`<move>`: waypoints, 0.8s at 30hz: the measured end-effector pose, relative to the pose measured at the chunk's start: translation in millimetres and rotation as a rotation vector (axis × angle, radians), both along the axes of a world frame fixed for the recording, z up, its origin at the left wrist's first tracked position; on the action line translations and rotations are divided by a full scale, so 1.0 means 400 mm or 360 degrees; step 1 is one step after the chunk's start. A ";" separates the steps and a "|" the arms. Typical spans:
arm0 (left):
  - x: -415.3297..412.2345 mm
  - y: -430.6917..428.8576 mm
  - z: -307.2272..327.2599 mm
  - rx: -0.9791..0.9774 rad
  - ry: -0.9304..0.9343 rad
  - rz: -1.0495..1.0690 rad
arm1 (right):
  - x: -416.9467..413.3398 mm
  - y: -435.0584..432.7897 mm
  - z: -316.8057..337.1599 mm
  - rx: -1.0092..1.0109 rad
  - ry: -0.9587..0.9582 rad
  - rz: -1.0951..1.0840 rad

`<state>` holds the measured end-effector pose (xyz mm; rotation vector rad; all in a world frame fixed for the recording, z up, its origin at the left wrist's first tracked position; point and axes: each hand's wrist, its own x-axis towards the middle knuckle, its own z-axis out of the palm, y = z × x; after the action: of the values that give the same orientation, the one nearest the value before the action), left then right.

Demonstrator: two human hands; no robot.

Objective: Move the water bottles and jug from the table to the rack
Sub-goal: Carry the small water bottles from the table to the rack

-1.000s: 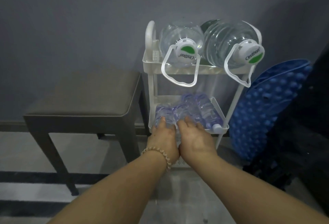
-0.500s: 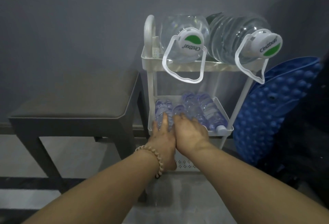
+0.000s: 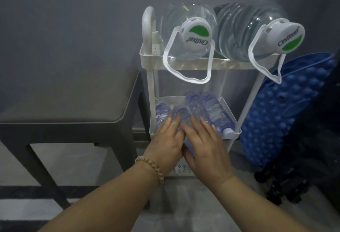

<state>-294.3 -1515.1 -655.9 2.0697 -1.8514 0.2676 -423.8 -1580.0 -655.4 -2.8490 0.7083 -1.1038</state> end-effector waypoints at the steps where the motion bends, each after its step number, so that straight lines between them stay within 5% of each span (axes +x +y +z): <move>1: 0.007 0.005 -0.010 0.0029 -0.0095 -0.0007 | -0.006 -0.002 -0.020 -0.0092 0.0018 -0.0011; 8: 0.031 0.048 -0.031 0.0109 -0.0404 0.0172 | -0.009 0.009 -0.130 -0.0246 0.0166 -0.0140; 13: 0.038 0.012 0.015 0.0368 -0.0883 0.0329 | 0.045 0.016 -0.120 -0.0145 0.0295 -0.0300; 24: 0.034 -0.012 -0.012 0.0255 -0.0525 0.0506 | 0.139 -0.028 -0.121 0.0087 0.0548 -0.0481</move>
<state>-280.7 -1519.9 -660.7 2.5617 -1.7550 0.5903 -368.2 -1591.2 -703.8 -2.9832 1.1989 -0.5962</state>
